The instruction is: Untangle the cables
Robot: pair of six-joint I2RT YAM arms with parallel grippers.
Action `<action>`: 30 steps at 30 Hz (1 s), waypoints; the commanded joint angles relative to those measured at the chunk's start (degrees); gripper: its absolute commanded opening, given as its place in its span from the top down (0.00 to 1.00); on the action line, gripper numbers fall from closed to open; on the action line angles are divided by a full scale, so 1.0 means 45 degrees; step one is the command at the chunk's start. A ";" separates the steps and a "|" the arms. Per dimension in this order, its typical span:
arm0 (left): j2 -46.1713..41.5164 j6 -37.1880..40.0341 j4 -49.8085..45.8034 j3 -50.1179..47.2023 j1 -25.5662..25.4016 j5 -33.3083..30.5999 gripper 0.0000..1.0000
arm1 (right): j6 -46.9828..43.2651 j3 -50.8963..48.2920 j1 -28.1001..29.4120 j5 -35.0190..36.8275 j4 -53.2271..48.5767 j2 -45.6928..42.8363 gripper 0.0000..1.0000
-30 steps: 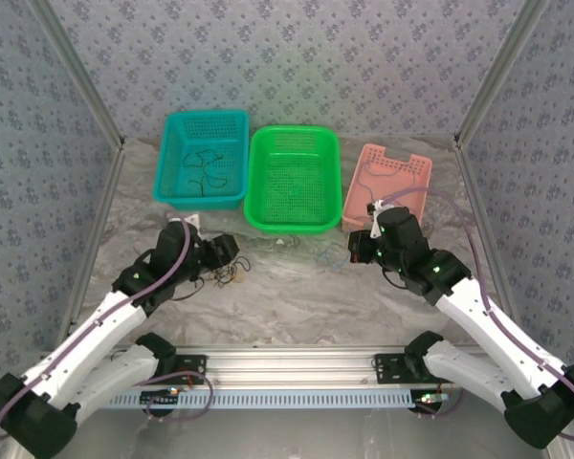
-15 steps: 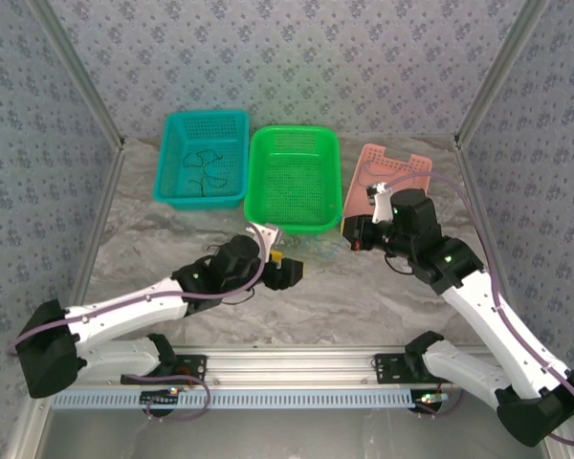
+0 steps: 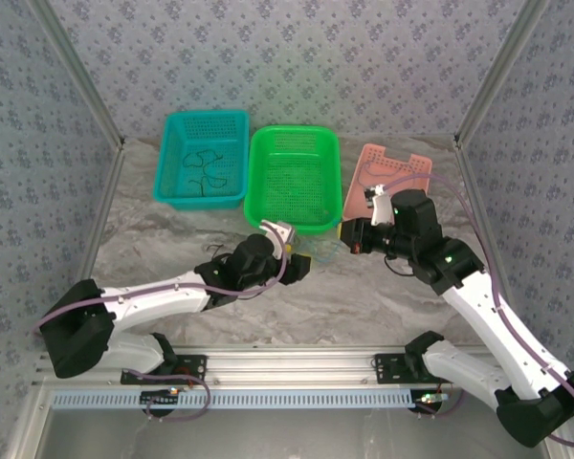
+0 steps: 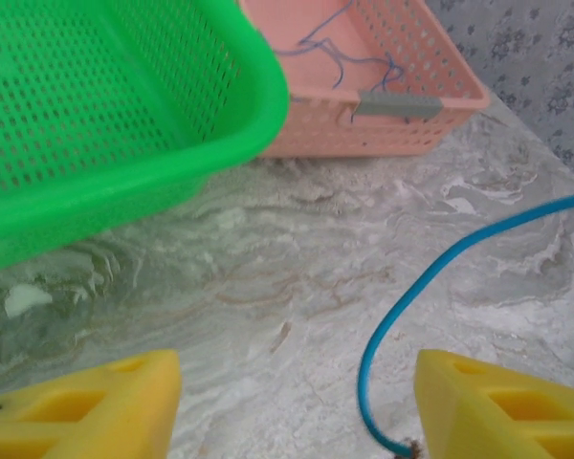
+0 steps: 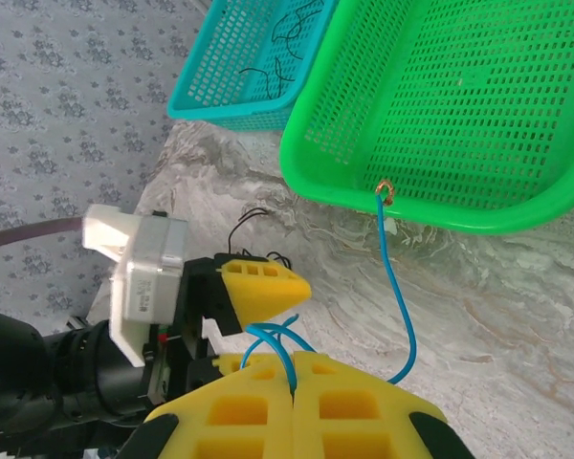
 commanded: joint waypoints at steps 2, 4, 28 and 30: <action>0.0119 0.0194 0.1487 0.0452 0.0087 0.0561 0.78 | 0.0230 -0.0281 -0.0157 -0.0224 0.0026 -0.0299 1.00; 0.0258 0.0128 0.1276 0.0538 0.0038 0.0893 1.00 | 0.0222 -0.0298 -0.0364 -0.0129 0.0133 -0.0355 1.00; 0.1280 -0.0590 0.1406 0.1437 -0.4580 0.0420 1.00 | 0.1346 -0.1748 -0.3246 0.1668 0.7118 0.0298 1.00; 0.1574 -0.0715 0.1457 0.1643 -0.4592 0.0413 1.00 | 0.1340 -0.1829 -0.3356 0.1669 0.7207 0.0306 1.00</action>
